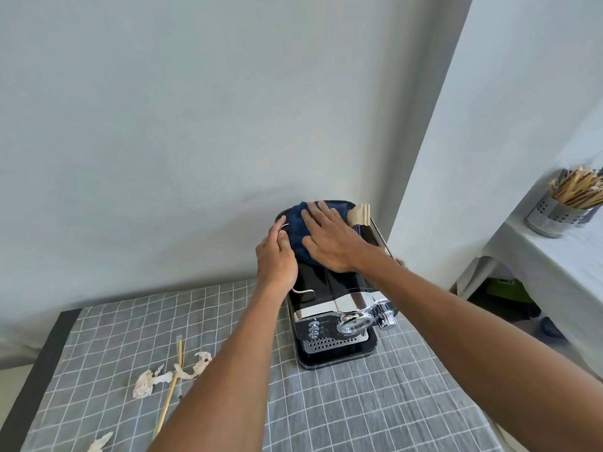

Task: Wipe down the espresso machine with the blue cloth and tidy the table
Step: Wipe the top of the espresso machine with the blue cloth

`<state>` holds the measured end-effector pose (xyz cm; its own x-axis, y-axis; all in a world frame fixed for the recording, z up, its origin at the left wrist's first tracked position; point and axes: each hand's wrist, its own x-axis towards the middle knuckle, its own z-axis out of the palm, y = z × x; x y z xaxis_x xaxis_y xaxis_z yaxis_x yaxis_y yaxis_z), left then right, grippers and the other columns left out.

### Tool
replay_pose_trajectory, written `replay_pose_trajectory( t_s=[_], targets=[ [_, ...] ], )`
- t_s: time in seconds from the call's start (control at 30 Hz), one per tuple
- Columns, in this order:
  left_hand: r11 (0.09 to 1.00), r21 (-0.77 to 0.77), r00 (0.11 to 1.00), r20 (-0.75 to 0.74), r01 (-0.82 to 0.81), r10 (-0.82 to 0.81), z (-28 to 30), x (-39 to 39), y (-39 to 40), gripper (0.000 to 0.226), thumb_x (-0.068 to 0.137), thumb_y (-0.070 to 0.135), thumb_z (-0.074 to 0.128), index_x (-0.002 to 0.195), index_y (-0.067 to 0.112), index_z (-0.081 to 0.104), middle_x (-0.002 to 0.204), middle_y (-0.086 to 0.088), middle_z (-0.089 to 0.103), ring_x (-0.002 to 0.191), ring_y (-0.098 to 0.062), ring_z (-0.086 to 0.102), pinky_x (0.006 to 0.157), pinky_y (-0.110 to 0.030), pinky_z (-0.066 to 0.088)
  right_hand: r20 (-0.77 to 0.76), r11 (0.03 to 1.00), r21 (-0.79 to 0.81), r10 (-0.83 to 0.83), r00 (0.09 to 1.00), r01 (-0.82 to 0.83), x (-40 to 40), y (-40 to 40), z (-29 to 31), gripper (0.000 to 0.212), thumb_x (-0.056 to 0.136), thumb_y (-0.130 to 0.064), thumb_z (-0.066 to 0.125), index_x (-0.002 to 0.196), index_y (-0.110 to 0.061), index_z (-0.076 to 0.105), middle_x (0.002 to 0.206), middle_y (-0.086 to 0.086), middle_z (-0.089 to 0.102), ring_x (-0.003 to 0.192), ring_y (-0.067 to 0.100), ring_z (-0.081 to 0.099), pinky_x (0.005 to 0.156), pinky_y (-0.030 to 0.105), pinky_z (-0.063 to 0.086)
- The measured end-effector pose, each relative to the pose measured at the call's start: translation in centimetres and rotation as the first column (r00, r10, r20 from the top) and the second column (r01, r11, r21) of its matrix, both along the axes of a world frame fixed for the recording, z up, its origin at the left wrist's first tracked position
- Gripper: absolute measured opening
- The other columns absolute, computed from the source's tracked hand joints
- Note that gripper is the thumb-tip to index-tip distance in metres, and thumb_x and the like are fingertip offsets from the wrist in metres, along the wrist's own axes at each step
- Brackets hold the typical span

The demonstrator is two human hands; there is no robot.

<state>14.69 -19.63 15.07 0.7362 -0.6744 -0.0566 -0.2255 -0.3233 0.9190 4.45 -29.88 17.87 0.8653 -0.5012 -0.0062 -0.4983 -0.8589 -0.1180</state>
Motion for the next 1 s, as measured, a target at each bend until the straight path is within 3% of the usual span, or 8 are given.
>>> replay_pose_trajectory(
  t_s=[0.13, 0.23, 0.33, 0.5, 0.67, 0.73, 0.87, 1.0],
  targets=[
    [1.000, -0.002, 1.000, 0.006, -0.014, 0.014, -0.3, -0.2, -0.2, 0.045, 0.112, 0.027, 0.031, 0.153, 0.037, 0.047, 0.127, -0.019, 0.064, 0.126, -0.036, 0.054, 0.109, -0.050, 0.040, 0.039, 0.998, 0.028, 0.057, 0.998, -0.058, -2.3, 0.2, -0.5, 0.063, 0.104, -0.027, 0.033, 0.160, -0.001, 0.020, 0.170, 0.018, 0.010, 0.158, 0.032, 0.006, 0.128, 0.045, 0.008],
    [1.000, -0.002, 1.000, 0.001, -0.009, 0.009, -0.4, -0.3, -0.2, 0.045, 0.113, 0.028, 0.032, 0.154, 0.038, 0.046, 0.118, -0.027, 0.065, 0.122, -0.042, 0.055, 0.107, -0.053, 0.042, 0.024, 0.993, 0.076, -0.096, 0.995, 0.094, 0.6, -1.7, 0.6, 0.063, 0.104, -0.028, 0.034, 0.156, 0.006, 0.022, 0.165, 0.025, 0.020, 0.152, 0.036, 0.018, 0.126, 0.044, 0.013],
    [1.000, 0.007, 1.000, -0.001, -0.018, 0.018, -0.4, -0.1, 0.0, 0.044, 0.112, 0.031, 0.033, 0.153, 0.041, 0.045, 0.126, -0.029, 0.062, 0.125, -0.042, 0.054, 0.107, -0.054, 0.042, -0.007, 0.992, 0.049, -0.113, 0.994, 0.113, 2.7, -2.7, 1.2, 0.061, 0.105, -0.030, 0.031, 0.154, 0.006, 0.024, 0.160, 0.026, 0.027, 0.145, 0.039, 0.027, 0.121, 0.048, 0.023],
    [1.000, -0.011, 1.000, -0.007, -0.024, 0.024, -0.6, 0.3, -0.3, 0.043, 0.112, 0.036, 0.036, 0.153, 0.043, 0.045, 0.149, -0.007, 0.053, 0.139, -0.023, 0.046, 0.116, -0.045, 0.036, 0.084, 0.998, 0.040, 0.046, 0.995, -0.049, -0.9, 0.1, -0.5, 0.065, 0.104, -0.031, 0.033, 0.159, 0.001, 0.022, 0.169, 0.018, 0.016, 0.157, 0.032, 0.009, 0.128, 0.046, 0.009],
    [0.999, -0.027, 0.999, -0.025, -0.034, 0.033, -0.8, 0.1, -0.5, 0.044, 0.112, 0.033, 0.034, 0.153, 0.042, 0.046, 0.133, -0.018, 0.062, 0.130, -0.034, 0.052, 0.111, -0.051, 0.040, 0.043, 0.987, 0.101, -0.126, 0.991, 0.122, 1.0, -1.7, 1.2, 0.066, 0.105, -0.029, 0.036, 0.157, 0.006, 0.018, 0.166, 0.026, 0.017, 0.155, 0.036, 0.015, 0.126, 0.044, 0.013],
    [0.999, -0.018, 0.999, -0.030, -0.042, 0.041, -0.7, 0.2, -0.4, 0.044, 0.112, 0.033, 0.034, 0.153, 0.043, 0.046, 0.134, -0.020, 0.060, 0.127, -0.034, 0.055, 0.111, -0.051, 0.040, 0.032, 0.992, 0.083, -0.096, 0.995, 0.093, 1.6, -1.8, 1.3, 0.065, 0.106, -0.029, 0.035, 0.158, 0.005, 0.018, 0.166, 0.026, 0.018, 0.154, 0.037, 0.015, 0.126, 0.046, 0.015],
    [0.998, -0.029, 0.998, -0.010, -0.055, 0.055, -0.9, 0.2, -0.5, 0.044, 0.112, 0.035, 0.033, 0.153, 0.042, 0.046, 0.144, -0.010, 0.053, 0.130, -0.024, 0.052, 0.115, -0.047, 0.038, 0.120, 0.994, 0.107, -0.010, 0.993, -0.003, -1.7, -1.2, 0.3, 0.069, 0.102, -0.036, 0.040, 0.158, 0.000, 0.023, 0.167, 0.018, 0.022, 0.155, 0.028, 0.017, 0.125, 0.036, 0.015],
    [0.997, -0.035, 0.998, -0.020, -0.062, 0.062, -1.0, 0.1, -0.7, 0.044, 0.112, 0.038, 0.033, 0.153, 0.044, 0.046, 0.141, -0.008, 0.055, 0.128, -0.024, 0.053, 0.114, -0.047, 0.038, 0.081, 0.988, 0.101, -0.122, 0.989, 0.114, -0.5, -2.2, 0.8, 0.073, 0.102, -0.040, 0.039, 0.156, 0.005, 0.020, 0.163, 0.023, 0.026, 0.151, 0.032, 0.025, 0.123, 0.036, 0.021]
  ],
)
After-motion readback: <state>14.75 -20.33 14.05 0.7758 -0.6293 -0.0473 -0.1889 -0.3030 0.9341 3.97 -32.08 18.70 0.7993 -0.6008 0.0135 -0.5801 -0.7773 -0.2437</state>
